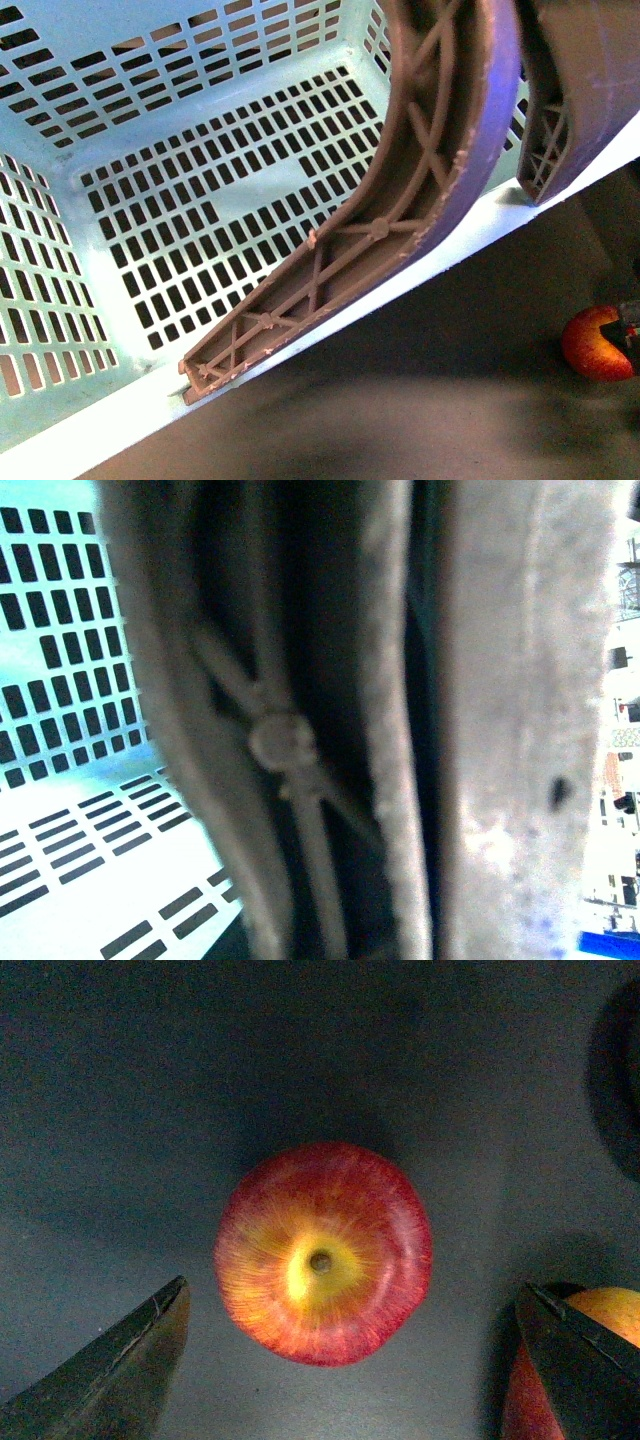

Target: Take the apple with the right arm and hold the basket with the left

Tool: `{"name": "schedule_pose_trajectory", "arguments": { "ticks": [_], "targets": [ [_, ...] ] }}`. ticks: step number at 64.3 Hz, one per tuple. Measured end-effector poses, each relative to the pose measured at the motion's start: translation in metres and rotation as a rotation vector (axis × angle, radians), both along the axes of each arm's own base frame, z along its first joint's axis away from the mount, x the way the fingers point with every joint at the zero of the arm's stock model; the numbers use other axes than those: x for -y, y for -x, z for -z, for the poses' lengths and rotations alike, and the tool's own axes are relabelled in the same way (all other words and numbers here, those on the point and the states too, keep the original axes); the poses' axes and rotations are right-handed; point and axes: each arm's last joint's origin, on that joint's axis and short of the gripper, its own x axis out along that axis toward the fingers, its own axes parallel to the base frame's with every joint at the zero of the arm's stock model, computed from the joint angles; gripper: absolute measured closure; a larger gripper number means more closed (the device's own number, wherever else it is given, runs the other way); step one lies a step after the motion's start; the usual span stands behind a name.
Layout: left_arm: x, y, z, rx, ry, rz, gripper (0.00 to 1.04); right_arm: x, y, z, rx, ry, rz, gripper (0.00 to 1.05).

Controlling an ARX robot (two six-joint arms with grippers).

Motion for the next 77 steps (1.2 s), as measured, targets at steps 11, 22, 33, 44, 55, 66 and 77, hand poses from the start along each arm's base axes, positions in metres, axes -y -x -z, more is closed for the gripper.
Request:
{"name": "schedule_pose_trajectory", "arguments": {
  "ticks": [11,22,33,44,55,66,77],
  "targets": [
    [0.000,0.000,0.000,0.000,0.000,0.001,0.90,-0.005,-0.008,0.012,-0.017,-0.003,-0.024,0.09],
    [0.000,0.000,0.000,0.000,0.000,0.001,0.90,-0.008,-0.016,0.021,-0.028,0.004,-0.039,0.09],
    [0.000,0.000,0.000,0.000,0.001,0.001,0.90,-0.009,-0.023,0.031,-0.044,0.020,-0.039,0.09],
    [0.000,0.000,0.000,0.000,-0.001,-0.001,0.90,-0.010,-0.027,0.040,-0.068,0.031,-0.040,0.09],
    [0.000,0.000,0.000,0.000,0.000,0.001,0.90,-0.011,-0.027,0.046,-0.087,0.039,-0.041,0.09],
    [0.000,0.000,0.000,0.000,0.000,0.000,0.90,-0.010,-0.025,0.050,-0.102,0.049,-0.043,0.09],
    [0.000,0.000,0.000,0.000,0.000,0.000,0.90,-0.008,-0.024,0.050,-0.104,0.059,-0.042,0.21]
  ]
}}
